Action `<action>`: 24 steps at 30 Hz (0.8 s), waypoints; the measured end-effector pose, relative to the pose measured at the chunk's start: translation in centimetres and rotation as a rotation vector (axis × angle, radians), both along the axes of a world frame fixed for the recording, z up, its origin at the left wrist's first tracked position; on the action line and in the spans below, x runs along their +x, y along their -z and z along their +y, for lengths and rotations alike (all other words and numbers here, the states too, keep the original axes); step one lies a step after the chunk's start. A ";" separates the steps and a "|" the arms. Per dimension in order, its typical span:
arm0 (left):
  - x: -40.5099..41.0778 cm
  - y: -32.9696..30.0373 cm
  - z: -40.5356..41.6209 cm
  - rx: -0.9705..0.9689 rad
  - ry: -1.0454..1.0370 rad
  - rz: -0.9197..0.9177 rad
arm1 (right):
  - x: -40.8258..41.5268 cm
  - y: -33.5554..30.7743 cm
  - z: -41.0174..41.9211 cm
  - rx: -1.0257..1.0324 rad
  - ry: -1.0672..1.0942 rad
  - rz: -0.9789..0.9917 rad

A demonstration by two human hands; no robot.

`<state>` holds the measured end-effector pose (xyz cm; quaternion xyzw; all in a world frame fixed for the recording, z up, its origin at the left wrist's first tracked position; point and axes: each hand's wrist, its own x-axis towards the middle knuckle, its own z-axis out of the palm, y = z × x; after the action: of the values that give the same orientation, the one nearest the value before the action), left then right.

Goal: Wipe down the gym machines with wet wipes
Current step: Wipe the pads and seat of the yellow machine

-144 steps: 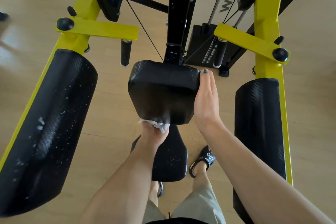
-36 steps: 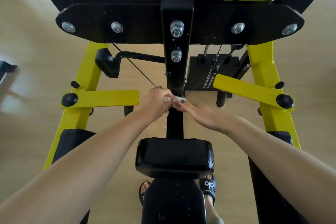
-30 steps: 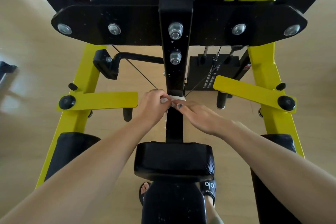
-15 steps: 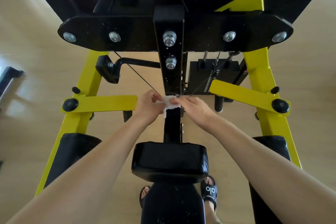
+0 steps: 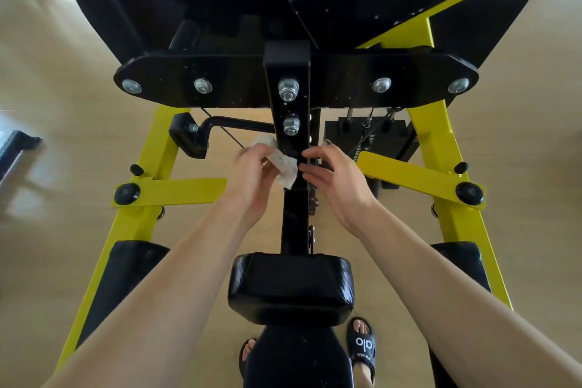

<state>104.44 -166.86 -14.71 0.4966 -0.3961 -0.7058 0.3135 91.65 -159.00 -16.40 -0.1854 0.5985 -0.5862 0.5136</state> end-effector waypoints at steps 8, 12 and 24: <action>-2.3 -2.0 1.4 0.427 -0.131 0.229 | 0.2 0.3 -0.3 0.011 -0.001 0.156; -2.8 -3.7 1.6 0.447 -0.202 0.248 | 0.1 0.2 -0.5 -0.004 -0.049 0.163; -3.6 -1.3 0.7 0.553 -0.350 0.157 | -0.2 0.2 -0.8 0.012 -0.061 0.110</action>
<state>100.84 -166.21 -13.46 0.5676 -0.0730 -0.7582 0.3126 91.44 -159.81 -16.56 -0.2321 0.6234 -0.5556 0.4988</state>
